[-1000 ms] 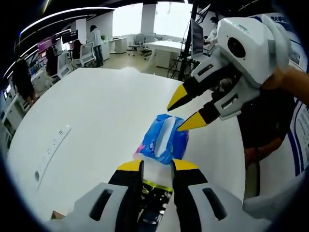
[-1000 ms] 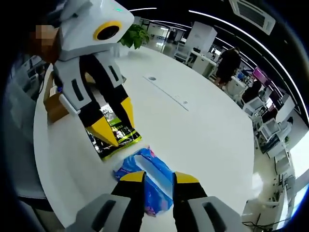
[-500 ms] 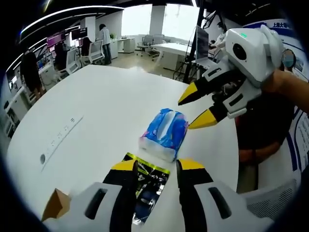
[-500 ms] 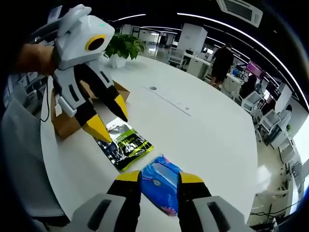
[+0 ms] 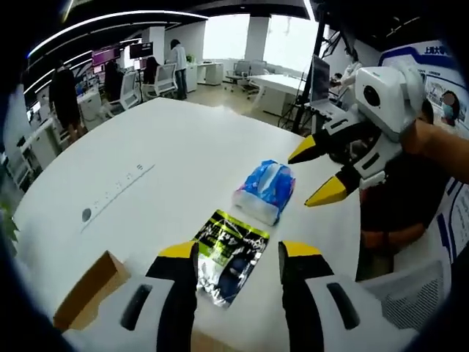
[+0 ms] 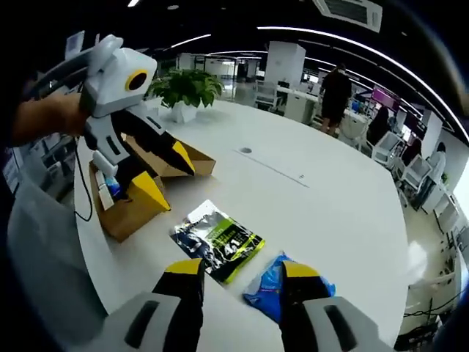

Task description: Operate the shoe box by opening the lid, removing the specified soft item, and placing it in the target area until the item is outside and the box remains undamaged.

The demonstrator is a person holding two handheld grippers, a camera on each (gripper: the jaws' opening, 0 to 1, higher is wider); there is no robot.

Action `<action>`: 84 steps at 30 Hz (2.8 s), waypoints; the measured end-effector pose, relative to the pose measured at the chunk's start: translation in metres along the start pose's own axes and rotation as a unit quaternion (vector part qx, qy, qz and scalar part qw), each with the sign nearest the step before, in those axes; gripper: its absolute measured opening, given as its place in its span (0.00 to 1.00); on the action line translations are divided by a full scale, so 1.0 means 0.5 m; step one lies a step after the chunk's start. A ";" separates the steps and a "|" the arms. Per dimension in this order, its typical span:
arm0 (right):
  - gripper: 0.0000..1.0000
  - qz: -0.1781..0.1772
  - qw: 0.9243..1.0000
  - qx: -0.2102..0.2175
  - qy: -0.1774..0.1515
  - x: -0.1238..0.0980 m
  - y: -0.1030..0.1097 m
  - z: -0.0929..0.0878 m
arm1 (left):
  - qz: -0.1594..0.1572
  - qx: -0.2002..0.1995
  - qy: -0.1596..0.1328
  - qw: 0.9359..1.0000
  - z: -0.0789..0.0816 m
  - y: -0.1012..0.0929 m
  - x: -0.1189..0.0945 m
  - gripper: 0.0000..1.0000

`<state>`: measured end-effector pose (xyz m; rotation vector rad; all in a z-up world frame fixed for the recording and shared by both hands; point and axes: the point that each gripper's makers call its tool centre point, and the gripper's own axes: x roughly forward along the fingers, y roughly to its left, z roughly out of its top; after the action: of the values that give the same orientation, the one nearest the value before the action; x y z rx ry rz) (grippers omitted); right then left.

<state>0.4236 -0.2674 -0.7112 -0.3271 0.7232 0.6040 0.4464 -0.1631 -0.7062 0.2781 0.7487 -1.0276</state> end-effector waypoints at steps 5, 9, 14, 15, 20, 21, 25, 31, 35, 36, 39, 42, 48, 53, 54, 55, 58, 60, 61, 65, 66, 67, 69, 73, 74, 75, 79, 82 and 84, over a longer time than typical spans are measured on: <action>0.40 0.014 1.000 0.007 -0.007 0.007 0.044 0.020 | 0.009 -0.010 0.008 1.000 -0.041 0.016 -0.040 0.48; 0.42 0.029 0.999 0.009 -0.012 0.016 0.082 0.037 | 0.017 -0.023 0.007 1.000 -0.071 0.032 -0.072 0.49; 0.43 0.045 0.999 0.012 -0.015 0.028 0.125 0.052 | 0.027 -0.038 0.002 0.999 -0.100 0.045 -0.112 0.51; 0.43 0.049 0.999 0.013 -0.017 0.031 0.133 0.056 | 0.029 -0.040 0.001 0.999 -0.106 0.048 -0.120 0.51; 0.43 0.070 0.997 0.016 -0.024 0.052 0.185 0.077 | 0.047 -0.054 0.001 0.997 -0.142 0.075 -0.161 0.51; 0.43 0.074 0.997 0.016 -0.025 0.056 0.194 0.080 | 0.050 -0.057 0.002 0.997 -0.148 0.079 -0.168 0.51; 0.44 0.091 0.995 0.014 -0.027 0.077 0.237 0.096 | 0.064 -0.071 0.002 0.995 -0.184 0.100 -0.201 0.52; 0.44 0.112 0.993 0.009 -0.031 0.105 0.289 0.120 | 0.083 -0.092 0.002 0.992 -0.231 0.123 -0.240 0.52; 0.44 0.124 0.992 0.004 -0.034 0.122 0.322 0.137 | 0.095 -0.106 0.003 0.990 -0.263 0.138 -0.266 0.53; 0.45 0.125 0.991 0.004 -0.035 0.126 0.328 0.140 | 0.099 -0.109 0.003 0.989 -0.269 0.142 -0.272 0.53; 0.45 0.135 0.990 0.006 -0.037 0.142 0.351 0.149 | 0.110 -0.120 -0.002 0.987 -0.291 0.155 -0.294 0.54; 0.46 0.140 0.989 0.005 -0.035 0.158 0.370 0.153 | 0.120 -0.131 -0.004 0.984 -0.313 0.165 -0.314 0.54; 0.46 0.160 0.986 0.015 -0.032 0.186 0.412 0.160 | 0.134 -0.148 -0.007 0.980 -0.357 0.180 -0.348 0.57; 0.45 0.171 0.985 0.011 -0.025 0.209 0.442 0.164 | 0.145 -0.164 -0.012 0.976 -0.390 0.192 -0.378 0.58; 0.45 0.173 0.985 0.010 -0.023 0.213 0.446 0.164 | 0.146 -0.164 -0.013 0.976 -0.392 0.191 -0.380 0.58; 0.44 0.177 0.984 0.008 -0.023 0.218 0.453 0.165 | 0.147 -0.164 -0.016 0.975 -0.398 0.193 -0.386 0.59; 0.43 0.182 0.983 0.007 -0.019 0.231 0.468 0.169 | 0.156 -0.174 -0.012 0.972 -0.421 0.204 -0.399 0.60; 0.43 0.187 0.982 0.007 -0.015 0.241 0.477 0.170 | 0.160 -0.182 -0.016 0.970 -0.431 0.215 -0.407 0.60; 0.43 0.189 0.982 0.009 -0.013 0.248 0.483 0.171 | 0.162 -0.184 -0.017 0.969 -0.434 0.215 -0.410 0.60; 0.43 0.196 0.981 0.011 -0.011 0.267 0.504 0.177 | 0.170 -0.184 -0.014 0.968 -0.449 0.221 -0.423 0.61; 0.42 0.198 0.980 0.011 -0.009 0.274 0.511 0.178 | 0.171 -0.185 -0.014 0.968 -0.452 0.222 -0.425 0.60; 0.41 0.199 0.980 0.013 -0.008 0.280 0.515 0.179 | 0.171 -0.187 -0.014 0.967 -0.456 0.223 -0.427 0.60; 0.40 0.204 0.979 0.020 -0.005 0.292 0.528 0.180 | 0.173 -0.189 -0.013 0.967 -0.462 0.226 -0.430 0.60; 0.37 0.210 0.977 0.026 0.000 0.318 0.549 0.183 | 0.174 -0.195 -0.015 0.965 -0.473 0.231 -0.436 0.60; 0.36 0.211 0.977 0.026 0.001 0.323 0.553 0.184 | 0.175 -0.196 -0.015 0.965 -0.474 0.232 -0.437 0.60; 0.34 0.212 0.977 0.027 0.002 0.327 0.557 0.185 | 0.176 -0.197 -0.016 0.964 -0.476 0.233 -0.438 0.59; 0.30 0.215 0.976 0.029 0.006 0.350 0.573 0.190 | 0.178 -0.203 -0.021 0.963 -0.479 0.237 -0.446 0.59; 0.27 0.215 0.976 0.035 0.010 0.372 0.583 0.195 | 0.178 -0.205 -0.022 0.962 -0.480 0.237 -0.449 0.59; 0.26 0.215 0.976 0.038 0.014 0.380 0.588 0.194 | 0.178 -0.204 -0.024 0.962 -0.480 0.239 -0.451 0.59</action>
<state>0.4050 0.0851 -0.7971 -0.1067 0.8496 0.9796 0.3770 0.1785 -0.7423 0.0264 0.8137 -0.5209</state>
